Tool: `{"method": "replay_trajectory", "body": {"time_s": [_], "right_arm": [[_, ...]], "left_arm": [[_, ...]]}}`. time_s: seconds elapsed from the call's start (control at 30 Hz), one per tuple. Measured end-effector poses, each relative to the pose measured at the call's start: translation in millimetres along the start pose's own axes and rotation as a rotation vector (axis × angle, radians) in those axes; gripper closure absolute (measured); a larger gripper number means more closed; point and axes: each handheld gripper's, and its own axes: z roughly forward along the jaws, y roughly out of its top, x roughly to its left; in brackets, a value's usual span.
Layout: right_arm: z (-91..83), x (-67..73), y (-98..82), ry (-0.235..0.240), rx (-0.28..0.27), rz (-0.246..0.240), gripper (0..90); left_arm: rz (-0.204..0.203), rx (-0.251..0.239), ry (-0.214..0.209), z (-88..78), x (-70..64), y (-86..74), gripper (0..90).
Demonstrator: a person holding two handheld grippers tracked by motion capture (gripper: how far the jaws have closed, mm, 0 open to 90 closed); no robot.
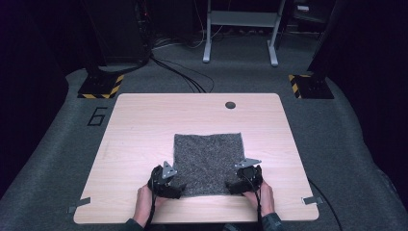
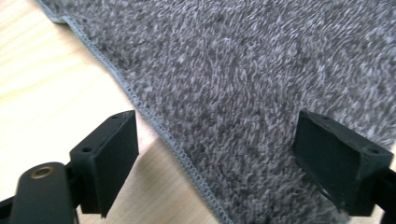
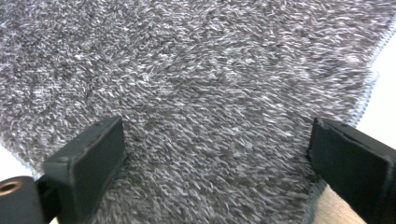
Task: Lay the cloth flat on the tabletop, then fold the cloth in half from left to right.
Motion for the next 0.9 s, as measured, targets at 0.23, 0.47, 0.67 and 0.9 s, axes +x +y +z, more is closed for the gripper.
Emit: {"method": "replay_trajectory", "body": {"time_s": [0.23,0.47,0.67,0.9], "right_arm": [[-7.8,-0.3,0.8,0.016,-0.033,0.022,3.1],[-16.6,11.0,9.9,0.045,-0.067,0.004,3.8],[-18.3,25.3,19.7,0.083,-0.101,-0.017,4.0],[-12.2,48.7,34.6,0.129,-0.113,-0.045,4.3]], "left_arm": [[-0.037,-0.052,0.016,-14.4,12.5,4.4,10.6],[-0.084,-0.061,0.016,-15.3,25.6,11.5,9.9],[-0.135,-0.064,0.001,-9.4,39.5,20.6,9.8],[-0.165,-0.055,-0.007,1.9,55.1,32.2,9.8]]}}
